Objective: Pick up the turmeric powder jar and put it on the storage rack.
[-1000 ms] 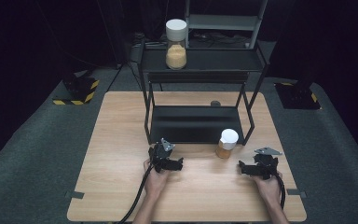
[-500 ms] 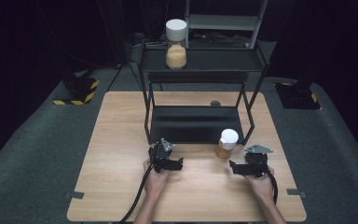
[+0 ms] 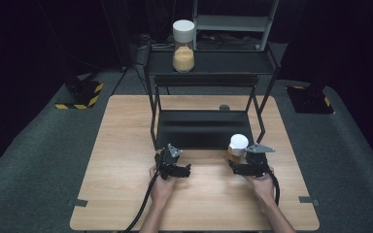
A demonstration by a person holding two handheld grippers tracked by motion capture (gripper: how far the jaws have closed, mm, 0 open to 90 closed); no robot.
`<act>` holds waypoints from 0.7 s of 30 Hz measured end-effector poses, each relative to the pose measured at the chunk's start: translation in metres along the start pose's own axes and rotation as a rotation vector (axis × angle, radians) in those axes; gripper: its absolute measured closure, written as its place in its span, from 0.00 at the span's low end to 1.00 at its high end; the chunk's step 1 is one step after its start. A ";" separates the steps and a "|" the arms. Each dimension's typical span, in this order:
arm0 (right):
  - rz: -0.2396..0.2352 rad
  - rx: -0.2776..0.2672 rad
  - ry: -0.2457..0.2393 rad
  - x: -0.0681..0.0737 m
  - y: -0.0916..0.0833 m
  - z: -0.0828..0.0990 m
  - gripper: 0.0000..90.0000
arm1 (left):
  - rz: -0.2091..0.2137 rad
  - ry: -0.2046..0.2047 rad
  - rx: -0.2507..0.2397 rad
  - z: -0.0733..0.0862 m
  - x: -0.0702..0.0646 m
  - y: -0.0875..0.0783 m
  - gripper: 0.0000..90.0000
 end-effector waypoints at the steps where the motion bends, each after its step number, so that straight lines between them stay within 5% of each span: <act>1: 0.005 -0.007 0.005 0.000 0.001 -0.001 0.14 | 0.000 0.000 0.000 0.000 0.000 0.000 0.06; 21: 0.024 -0.067 -0.011 0.002 0.006 -0.011 0.32 | 0.001 0.000 0.000 0.000 0.000 0.000 0.06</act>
Point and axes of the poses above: each handheld gripper's, and its own axes: y roughly forward along the jaws, z roughly out of its underside, x roughly to its left, the point moved 9 cm from there along y, roughly forward along the jaws, and after that the axes turned 9 degrees about -y, right-handed, at the moved point
